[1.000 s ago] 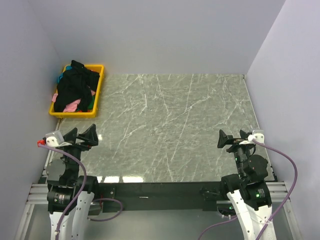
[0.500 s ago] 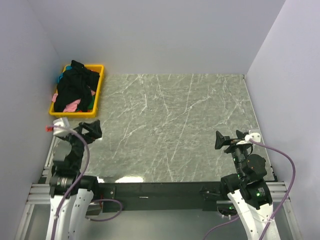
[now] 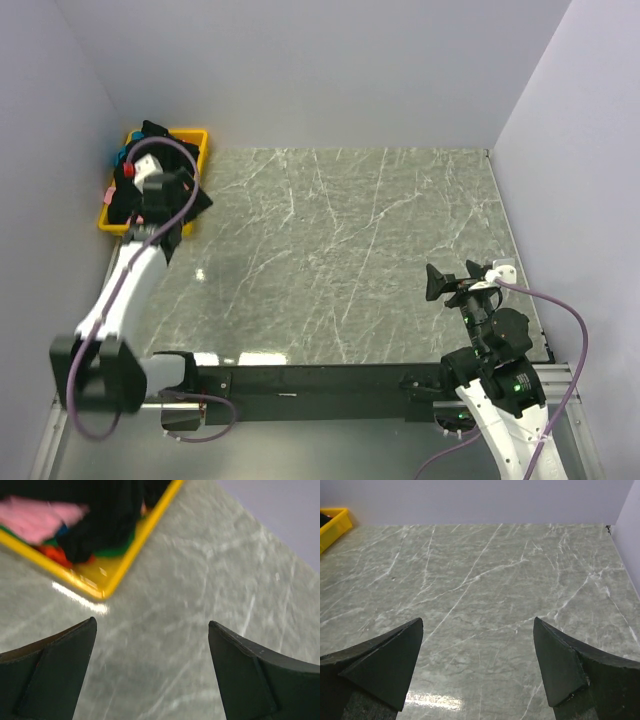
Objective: Fold and stack the t-shirts
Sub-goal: Grab the tshirt from the pile
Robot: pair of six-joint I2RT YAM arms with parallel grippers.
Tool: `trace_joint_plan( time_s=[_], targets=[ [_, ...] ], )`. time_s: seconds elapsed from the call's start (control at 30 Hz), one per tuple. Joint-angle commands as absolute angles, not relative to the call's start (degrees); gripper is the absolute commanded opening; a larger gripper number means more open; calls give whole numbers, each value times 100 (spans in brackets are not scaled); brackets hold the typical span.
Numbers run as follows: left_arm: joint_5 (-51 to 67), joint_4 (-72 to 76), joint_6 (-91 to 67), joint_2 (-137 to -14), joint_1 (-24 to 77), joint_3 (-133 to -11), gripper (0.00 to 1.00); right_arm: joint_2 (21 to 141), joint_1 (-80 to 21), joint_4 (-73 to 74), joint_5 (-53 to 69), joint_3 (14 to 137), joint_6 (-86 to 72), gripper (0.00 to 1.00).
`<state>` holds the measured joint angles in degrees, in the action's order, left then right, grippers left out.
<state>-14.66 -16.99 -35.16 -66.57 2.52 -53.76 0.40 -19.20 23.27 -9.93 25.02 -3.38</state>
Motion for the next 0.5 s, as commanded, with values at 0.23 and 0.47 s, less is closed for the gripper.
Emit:
trace_joint_plan(
  time_s=[0.23, 0.47],
  targets=[
    [-2426, -1828, -3621, -9462, -579, -8111, 99, -1714, -1995, 2109, -1134, 2496, -413, 97],
    [-2592, -1767, -3630, -10686, -747, -9201, 99, -1705, -1986, 2101, -1239, 2487, -457, 97]
  ],
)
